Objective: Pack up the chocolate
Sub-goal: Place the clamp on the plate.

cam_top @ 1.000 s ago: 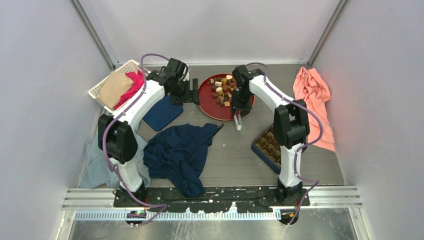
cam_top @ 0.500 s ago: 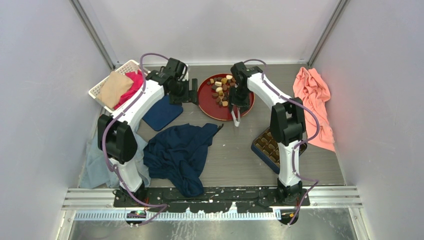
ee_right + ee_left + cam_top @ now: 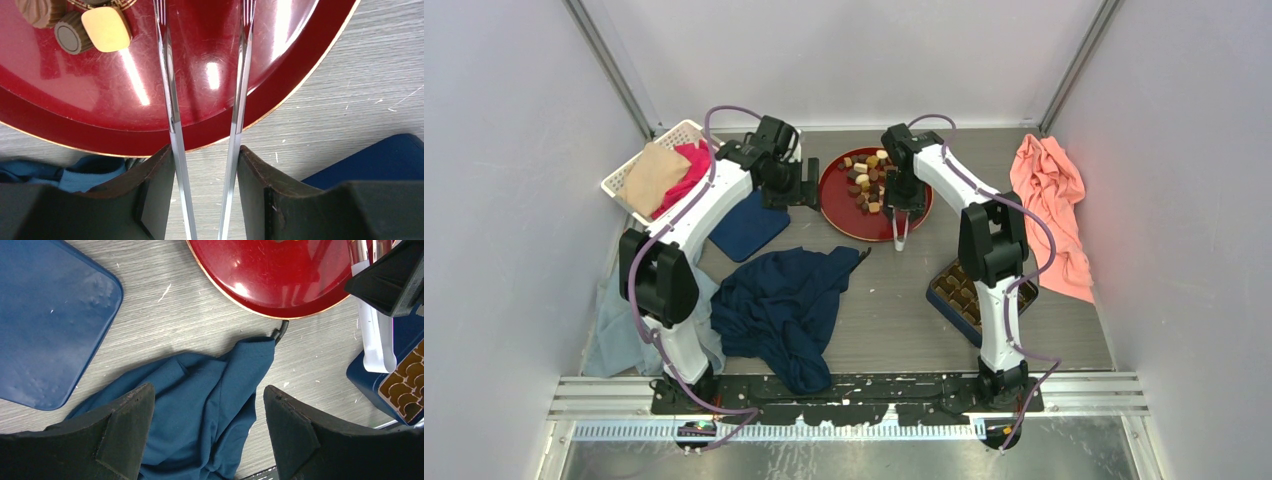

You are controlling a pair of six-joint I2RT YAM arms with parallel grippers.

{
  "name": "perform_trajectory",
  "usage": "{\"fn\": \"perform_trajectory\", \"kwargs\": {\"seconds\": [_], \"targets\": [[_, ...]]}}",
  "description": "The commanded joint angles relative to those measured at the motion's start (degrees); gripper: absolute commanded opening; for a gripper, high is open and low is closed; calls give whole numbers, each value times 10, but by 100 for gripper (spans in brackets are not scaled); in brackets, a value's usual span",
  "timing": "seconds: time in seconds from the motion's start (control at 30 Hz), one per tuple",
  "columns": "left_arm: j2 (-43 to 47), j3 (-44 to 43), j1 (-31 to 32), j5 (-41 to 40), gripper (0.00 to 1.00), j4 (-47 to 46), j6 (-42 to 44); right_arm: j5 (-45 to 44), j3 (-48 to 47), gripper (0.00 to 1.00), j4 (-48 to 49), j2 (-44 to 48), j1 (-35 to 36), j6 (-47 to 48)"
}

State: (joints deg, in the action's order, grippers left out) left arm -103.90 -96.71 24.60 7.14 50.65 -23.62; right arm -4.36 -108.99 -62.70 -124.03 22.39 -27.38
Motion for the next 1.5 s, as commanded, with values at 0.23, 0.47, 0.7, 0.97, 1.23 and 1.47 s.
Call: {"fn": "perform_trajectory", "kwargs": {"seconds": [0.23, 0.47, 0.7, 0.97, 1.23, 1.47], "targets": [[1, -33, -4, 7, 80, 0, 7, -36, -16, 58, -8, 12, 2, -6], [-2, -36, -4, 10, 80, 2, 8, -47, -28, 59, 6, -2, 3, -8], [0, -32, -4, 15, 80, 5, 9, -33, -40, 58, 2, -11, 3, -10], [-7, -40, -4, 19, 80, 7, 5, -29, -7, 74, 20, 11, 14, -10], [-3, -36, -4, 14, 80, 11, 10, -53, -5, 77, 44, -7, 25, -32], [-3, -38, -4, 12, 80, 13, 14, -61, -13, 70, 43, -26, 25, -43]]}}
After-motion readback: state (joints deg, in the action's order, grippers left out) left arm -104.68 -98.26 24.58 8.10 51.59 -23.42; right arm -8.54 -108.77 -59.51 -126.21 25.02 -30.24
